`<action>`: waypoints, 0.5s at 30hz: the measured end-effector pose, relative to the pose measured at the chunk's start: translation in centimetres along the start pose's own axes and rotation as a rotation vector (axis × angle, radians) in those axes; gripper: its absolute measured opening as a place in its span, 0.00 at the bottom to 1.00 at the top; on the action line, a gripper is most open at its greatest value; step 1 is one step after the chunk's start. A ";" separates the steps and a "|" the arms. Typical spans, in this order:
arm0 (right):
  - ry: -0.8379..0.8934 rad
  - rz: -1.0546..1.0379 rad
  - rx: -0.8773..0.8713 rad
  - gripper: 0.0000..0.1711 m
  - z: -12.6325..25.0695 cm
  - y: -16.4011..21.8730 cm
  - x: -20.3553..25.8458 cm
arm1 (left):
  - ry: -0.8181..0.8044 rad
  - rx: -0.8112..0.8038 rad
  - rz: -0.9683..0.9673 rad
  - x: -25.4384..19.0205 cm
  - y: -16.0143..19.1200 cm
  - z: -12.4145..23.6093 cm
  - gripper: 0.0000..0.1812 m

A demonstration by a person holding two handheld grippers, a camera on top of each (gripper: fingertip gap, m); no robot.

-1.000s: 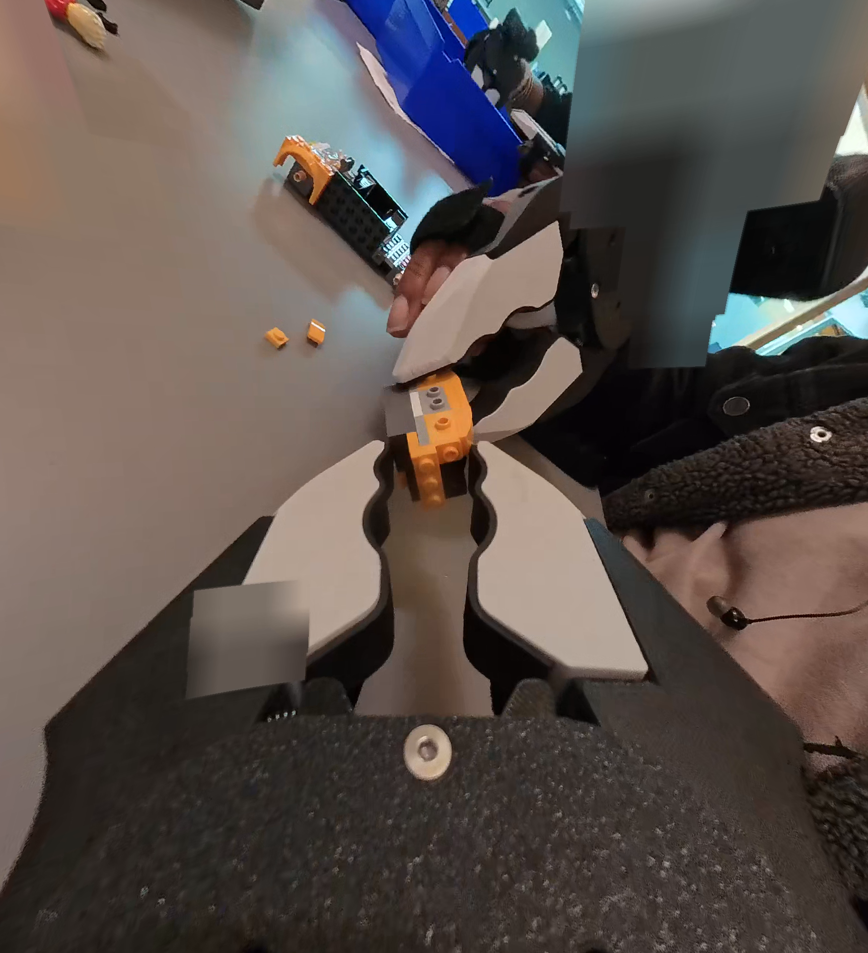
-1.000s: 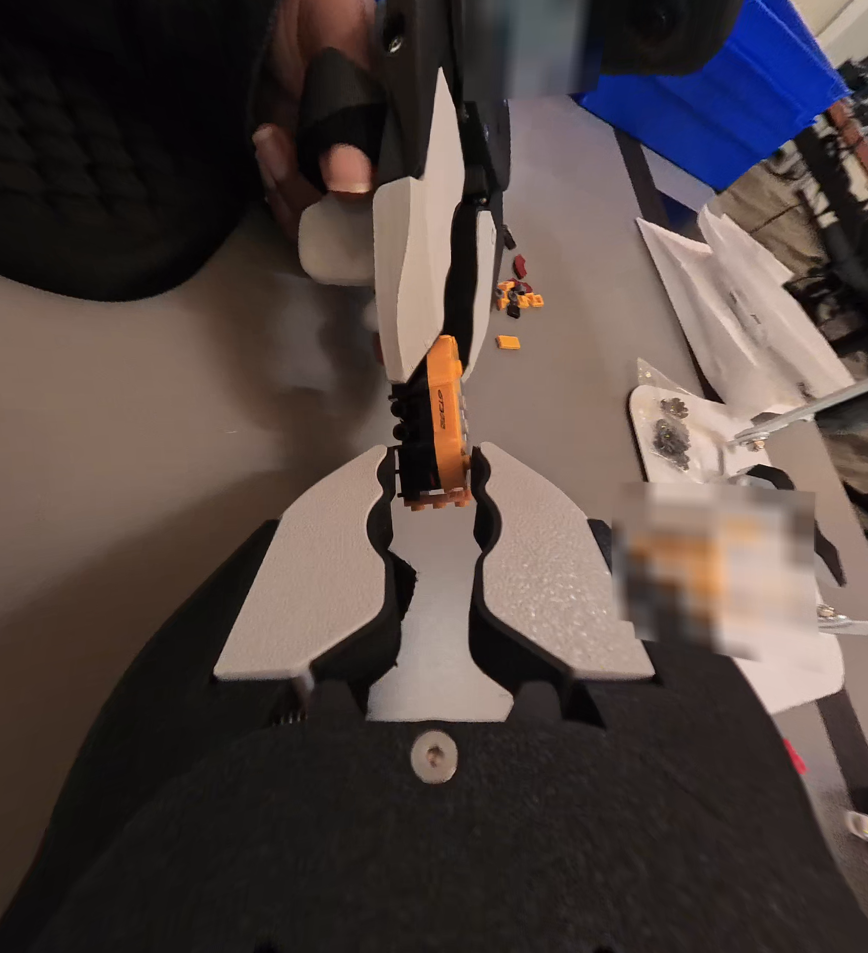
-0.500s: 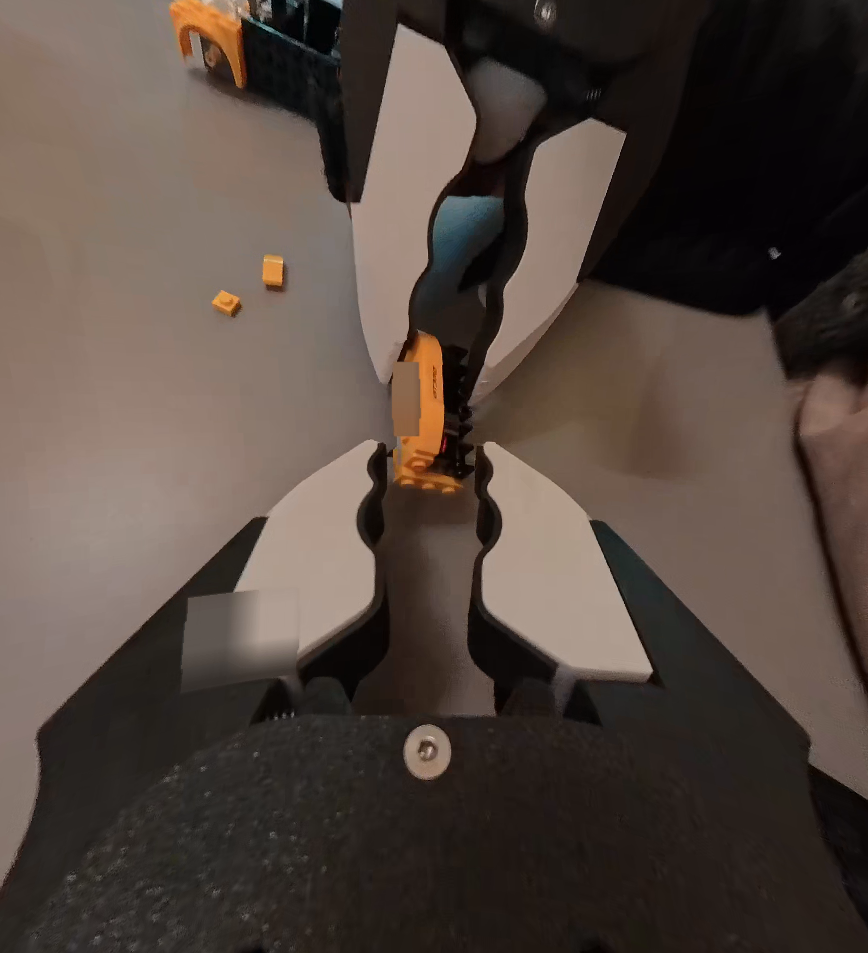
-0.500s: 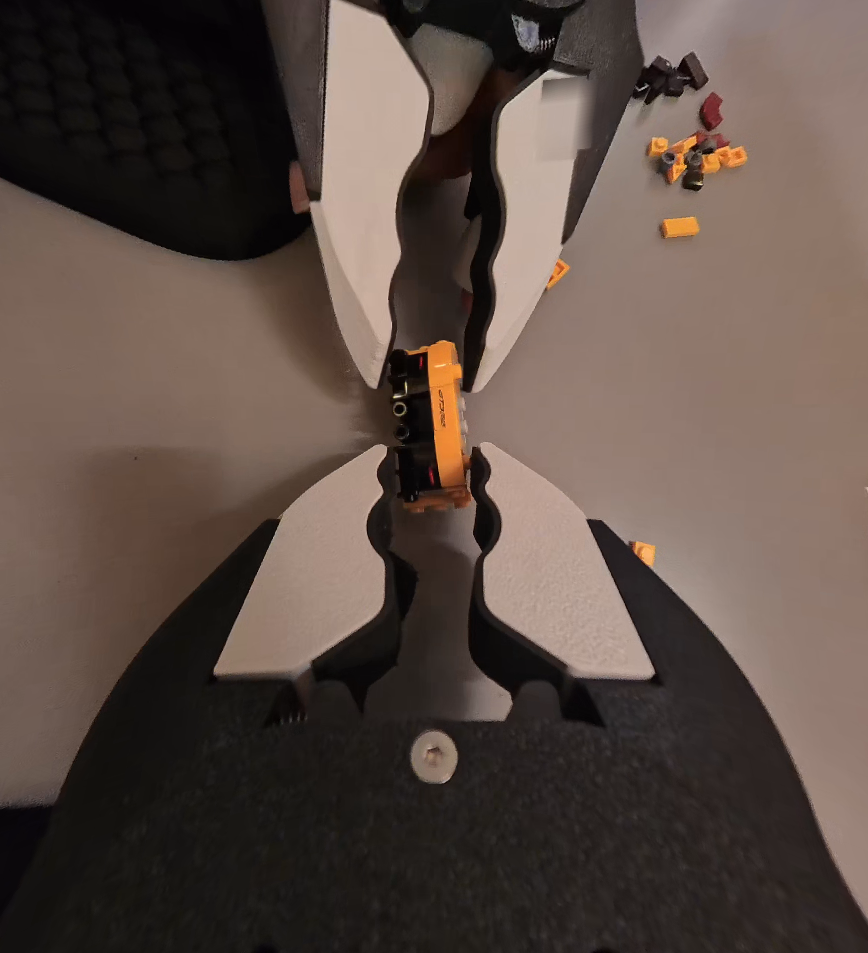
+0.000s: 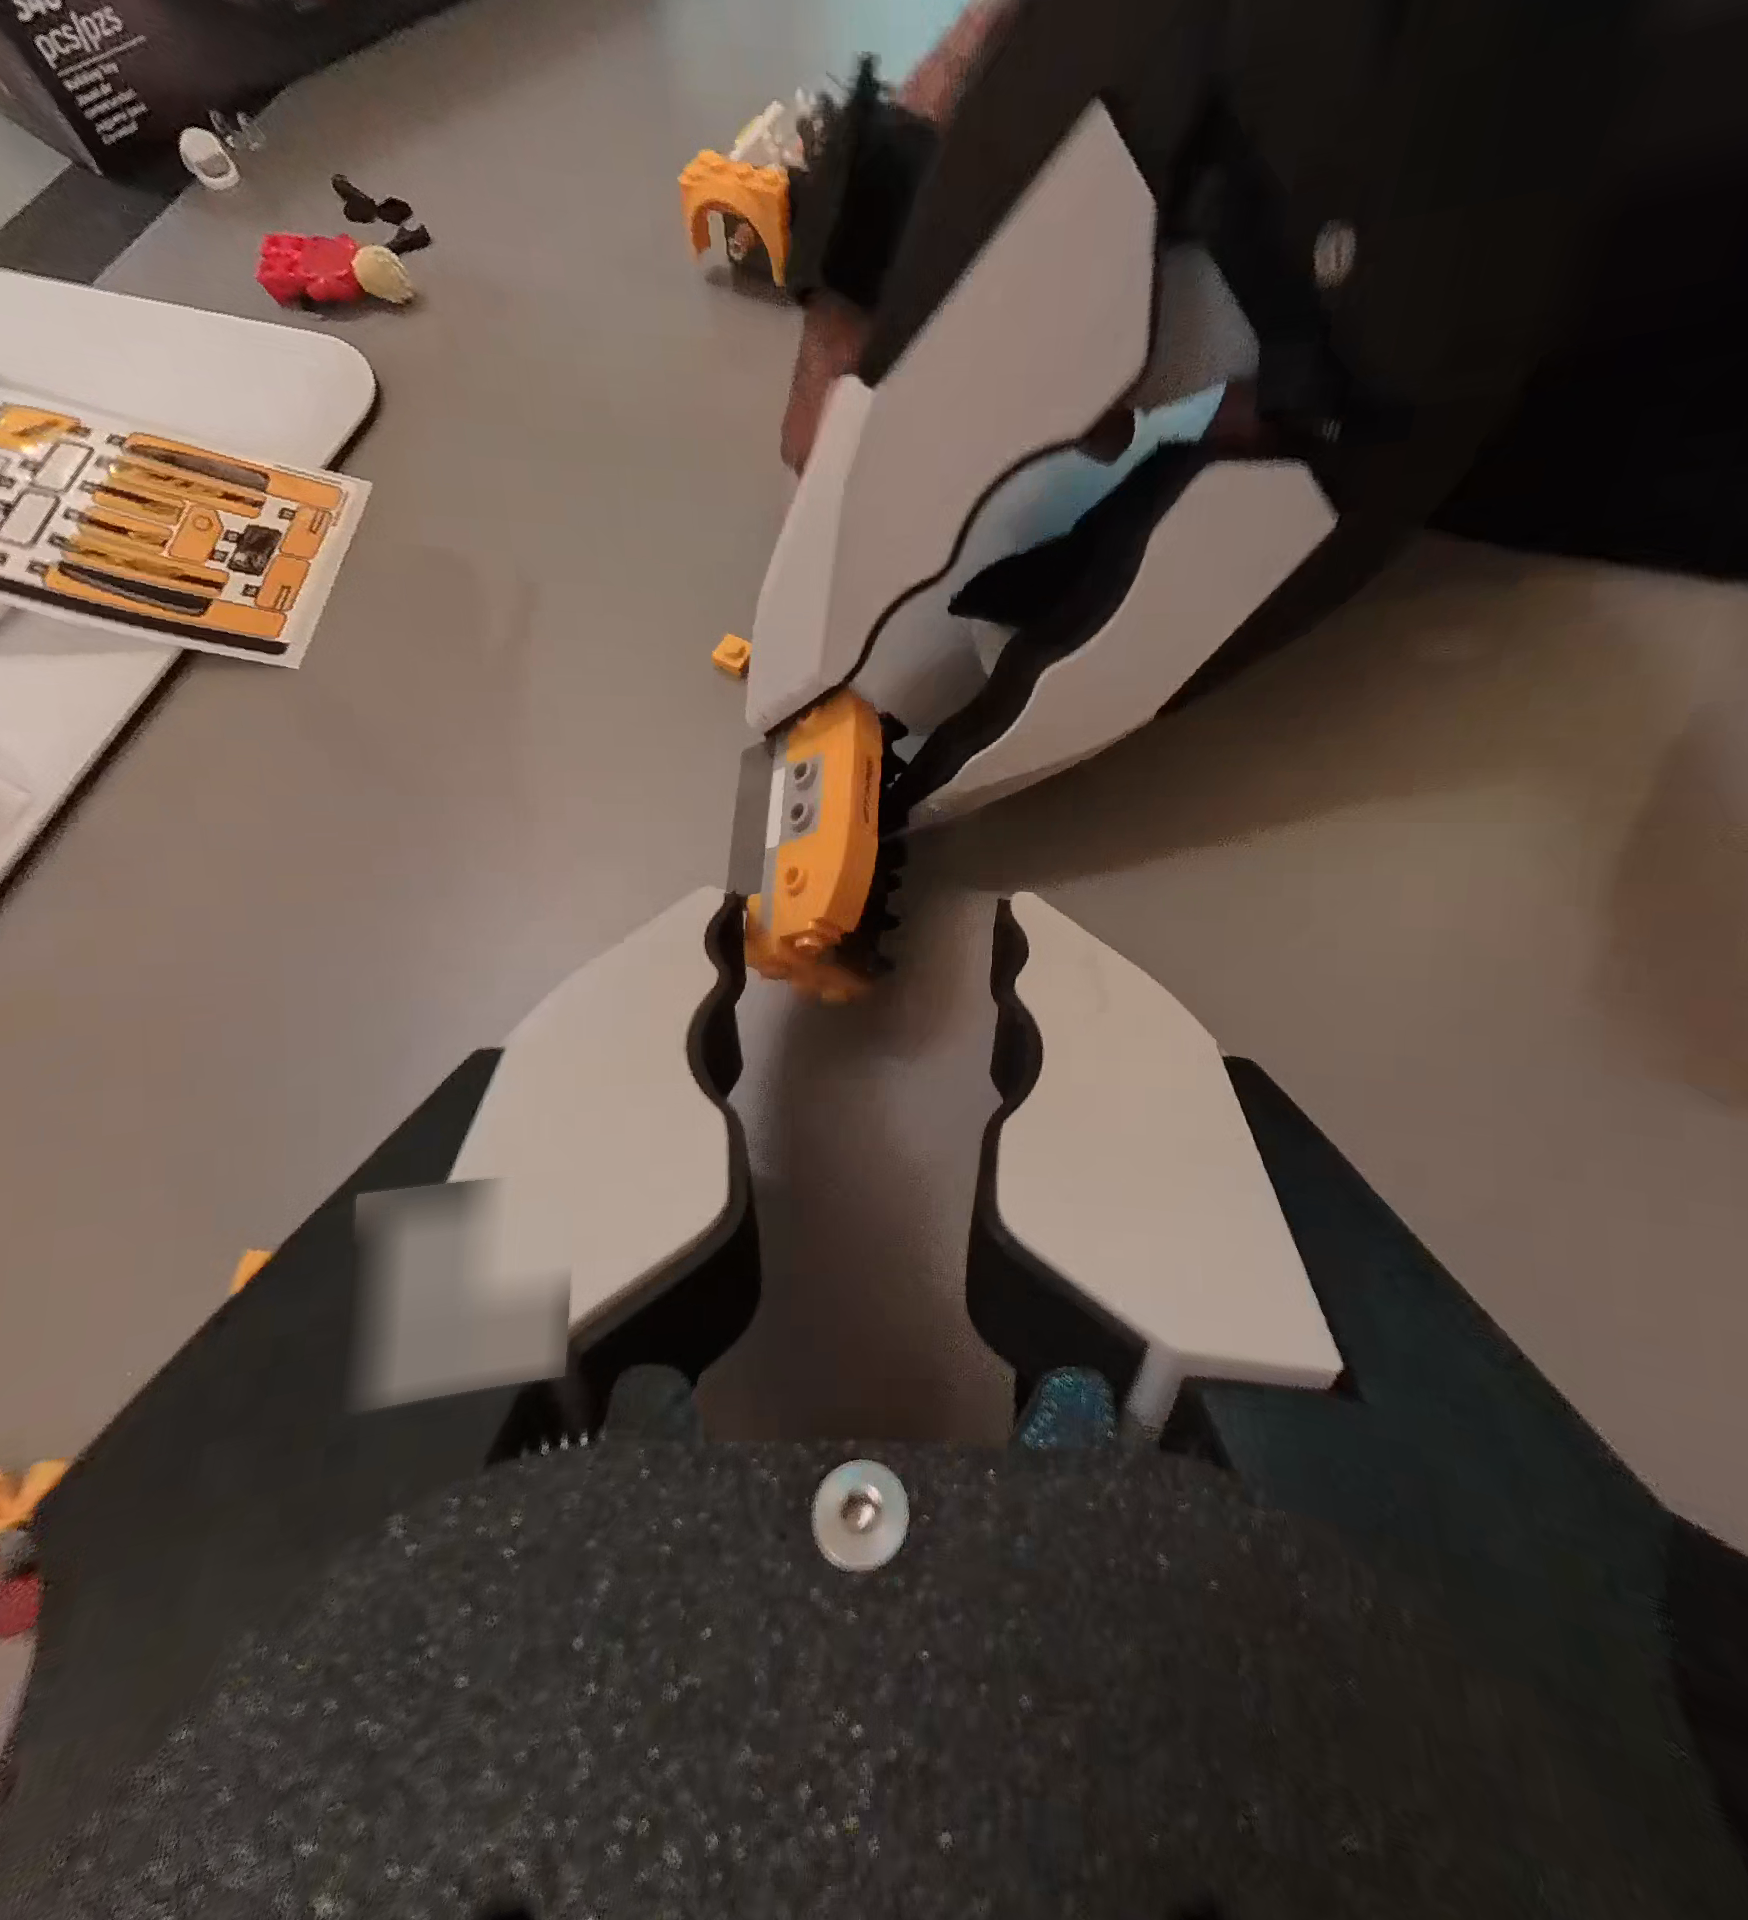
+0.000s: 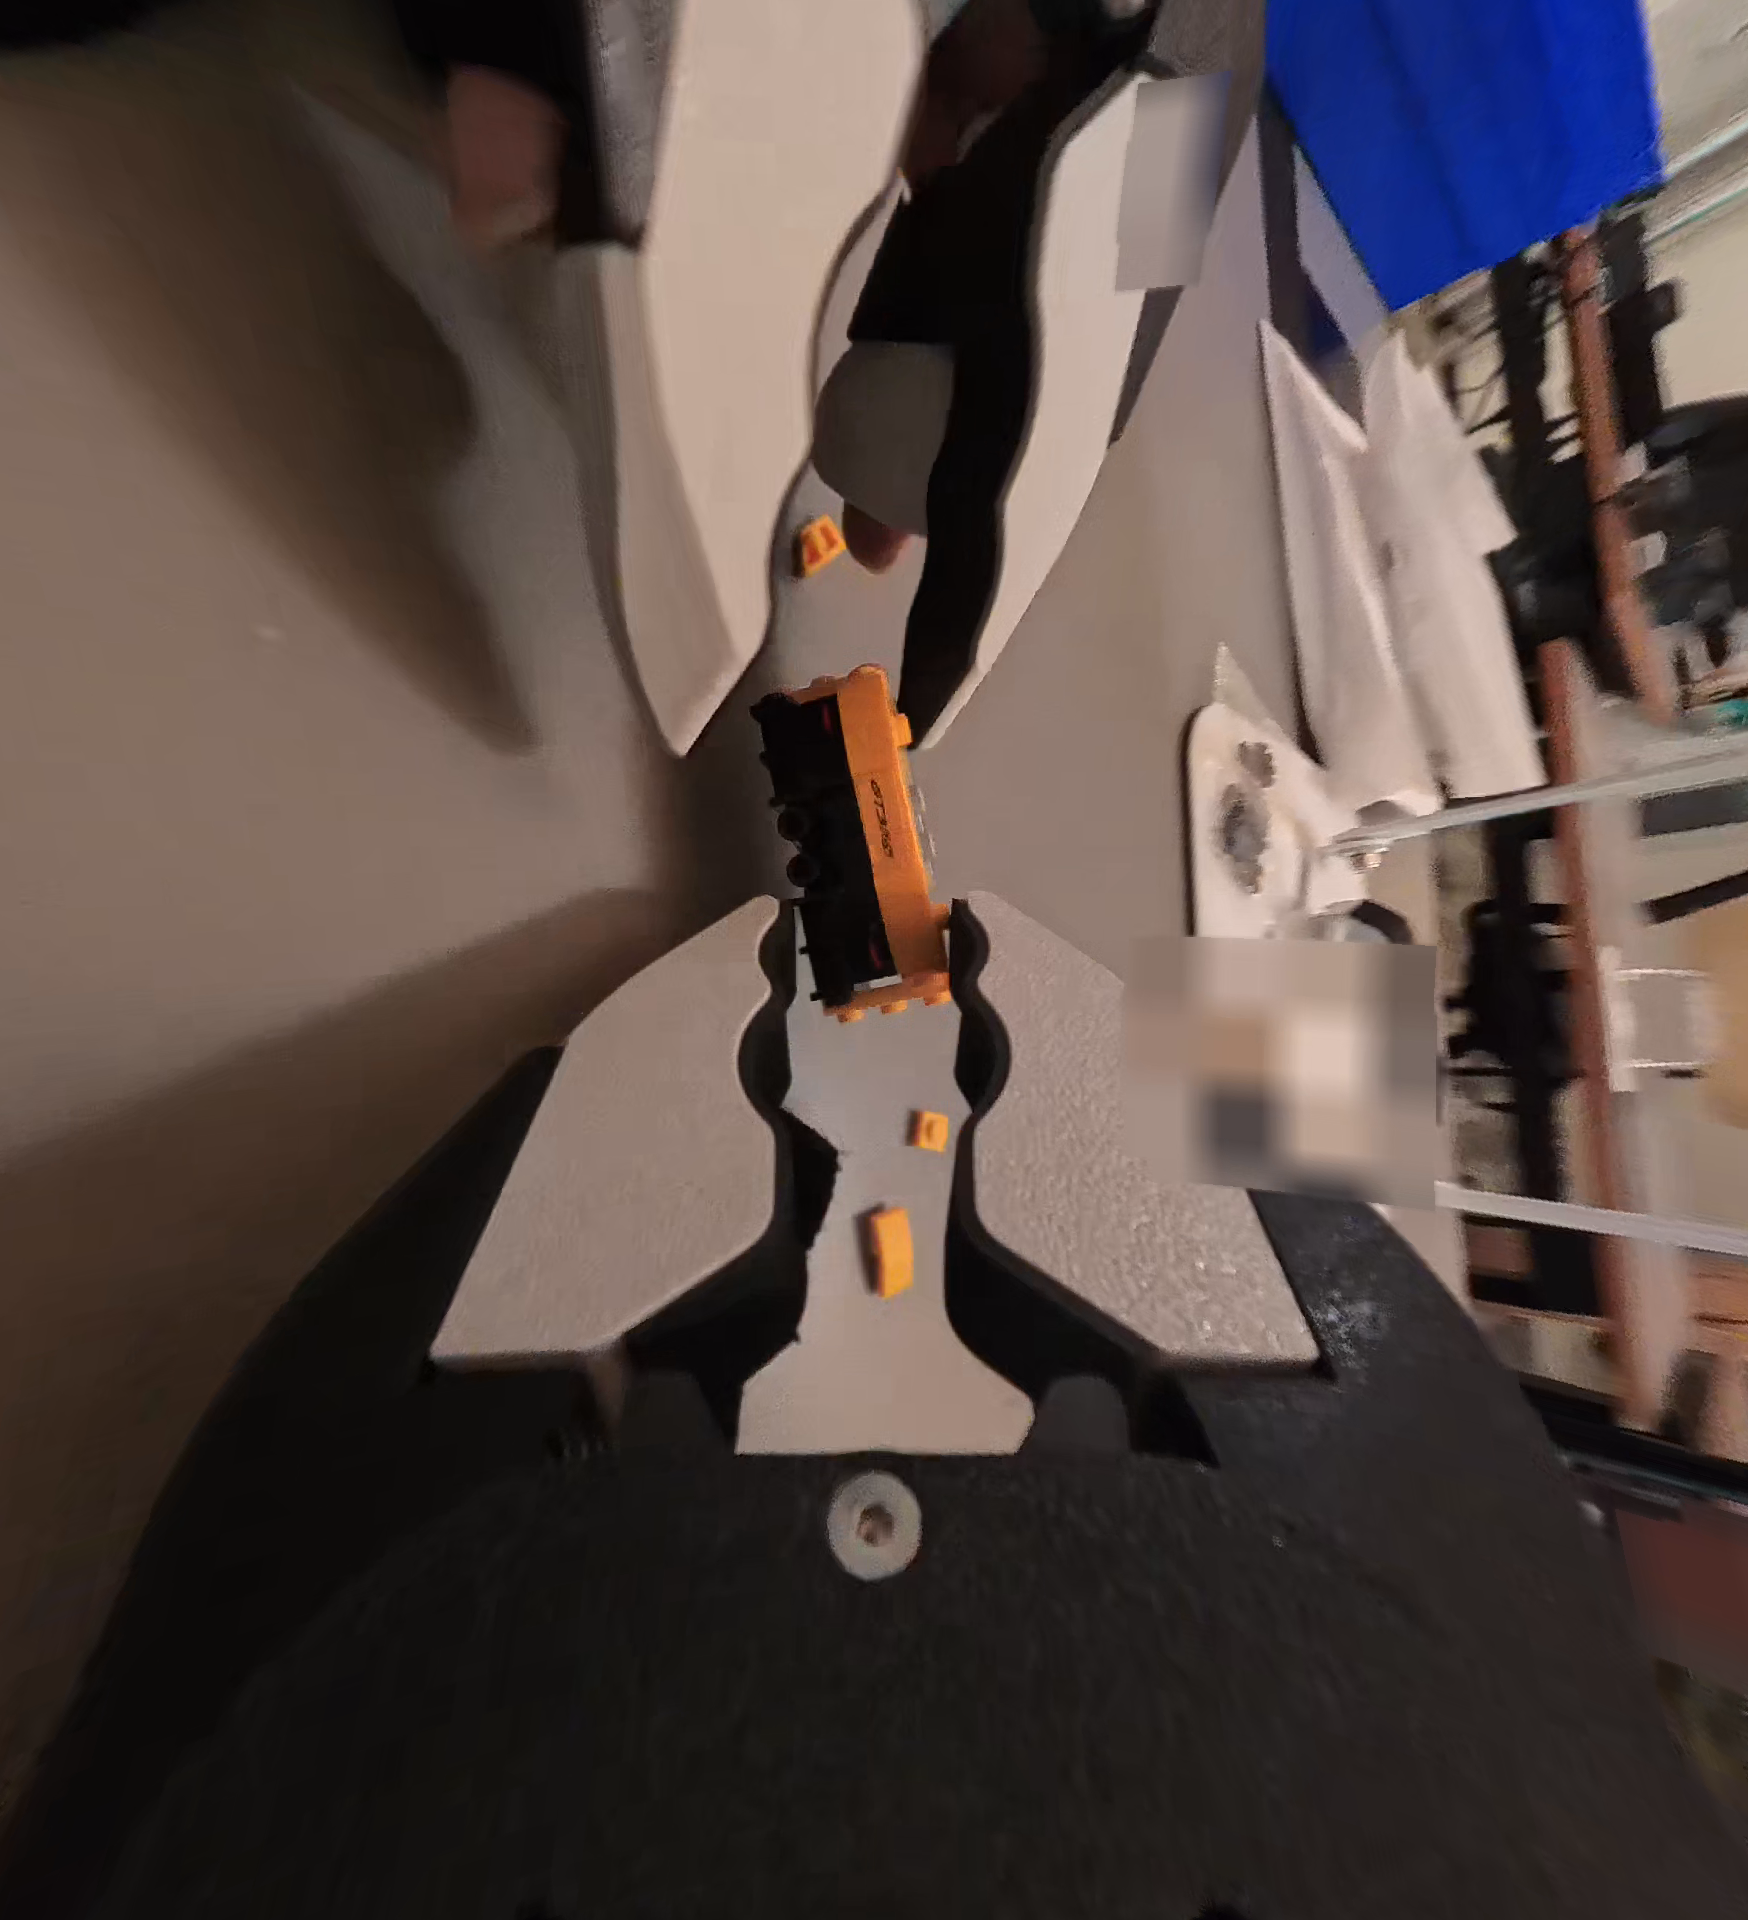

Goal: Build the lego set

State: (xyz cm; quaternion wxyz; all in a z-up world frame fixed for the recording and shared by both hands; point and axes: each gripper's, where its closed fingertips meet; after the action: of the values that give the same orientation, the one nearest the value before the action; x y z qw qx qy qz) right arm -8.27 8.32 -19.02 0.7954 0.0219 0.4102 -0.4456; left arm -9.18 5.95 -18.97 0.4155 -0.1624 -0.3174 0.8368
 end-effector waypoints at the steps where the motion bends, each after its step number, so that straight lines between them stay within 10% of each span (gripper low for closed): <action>1: 0.031 0.034 0.005 0.16 -0.1 0.0 -0.1 | 0.030 -0.018 0.039 0.1 -0.1 0.1 0.25; 15: 0.006 0.007 -0.039 0.18 0.3 -0.2 0.2 | -0.032 0.057 0.157 1.7 0.9 0.1 0.14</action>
State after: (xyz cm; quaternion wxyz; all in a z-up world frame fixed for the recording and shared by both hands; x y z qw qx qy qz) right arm -8.21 7.99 -18.90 0.7960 0.0092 0.4211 -0.4347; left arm -10.86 6.83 -19.51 0.3478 -0.1615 -0.2862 0.8781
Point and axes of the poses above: each gripper's, where its closed fingertips meet, z back along the fingers, y out of its underside, x = y × z across the jaws, and after that the axes turned 14 degrees about x, right-handed
